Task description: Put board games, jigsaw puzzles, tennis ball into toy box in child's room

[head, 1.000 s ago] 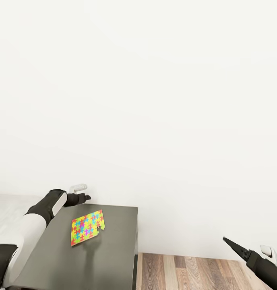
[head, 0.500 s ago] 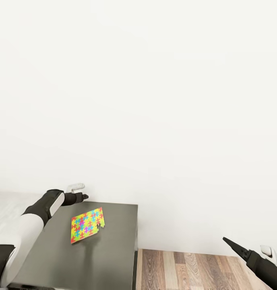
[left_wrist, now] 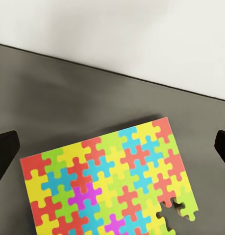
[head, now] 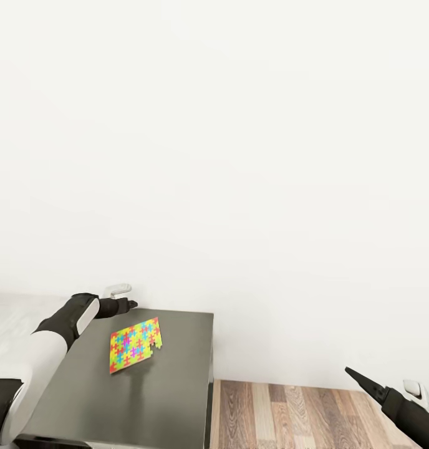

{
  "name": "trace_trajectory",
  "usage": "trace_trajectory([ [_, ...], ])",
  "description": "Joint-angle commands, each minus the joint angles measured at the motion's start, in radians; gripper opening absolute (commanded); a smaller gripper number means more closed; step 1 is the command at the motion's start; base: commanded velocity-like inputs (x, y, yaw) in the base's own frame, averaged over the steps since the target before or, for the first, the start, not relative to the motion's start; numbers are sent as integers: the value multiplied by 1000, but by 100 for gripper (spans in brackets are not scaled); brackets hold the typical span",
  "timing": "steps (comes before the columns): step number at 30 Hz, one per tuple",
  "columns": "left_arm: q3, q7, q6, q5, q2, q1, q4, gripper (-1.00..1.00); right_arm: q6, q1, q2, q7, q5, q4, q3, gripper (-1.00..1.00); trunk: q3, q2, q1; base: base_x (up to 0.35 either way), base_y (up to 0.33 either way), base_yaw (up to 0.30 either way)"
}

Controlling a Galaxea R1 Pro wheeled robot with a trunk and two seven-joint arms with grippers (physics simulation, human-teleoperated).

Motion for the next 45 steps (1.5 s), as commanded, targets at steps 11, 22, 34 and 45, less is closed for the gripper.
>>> trace_trajectory([
  [11, -8, 0, 3, 9, 3, -1, -5, 100, 6, 0, 0, 3, -3, -1, -1, 100, -20, -2, 1, 0, 0, 0],
  [22, -9, 0, 3, 2, 5, -3, -10, 100, 6, 0, 0, 4, -3, -1, -1, 100, -38, -2, 1, 0, 0, 0],
  [34, -8, 1, 2, -1, 10, -5, -14, 100, 6, 0, 0, 4, -3, -1, -1, 100, -57, -2, 1, 0, 0, 0],
  [45, -10, 1, -1, -2, 26, -24, -15, 100, 6, 0, 0, 4, -3, -1, -1, 100, -75, -2, 1, 0, 0, 0],
])
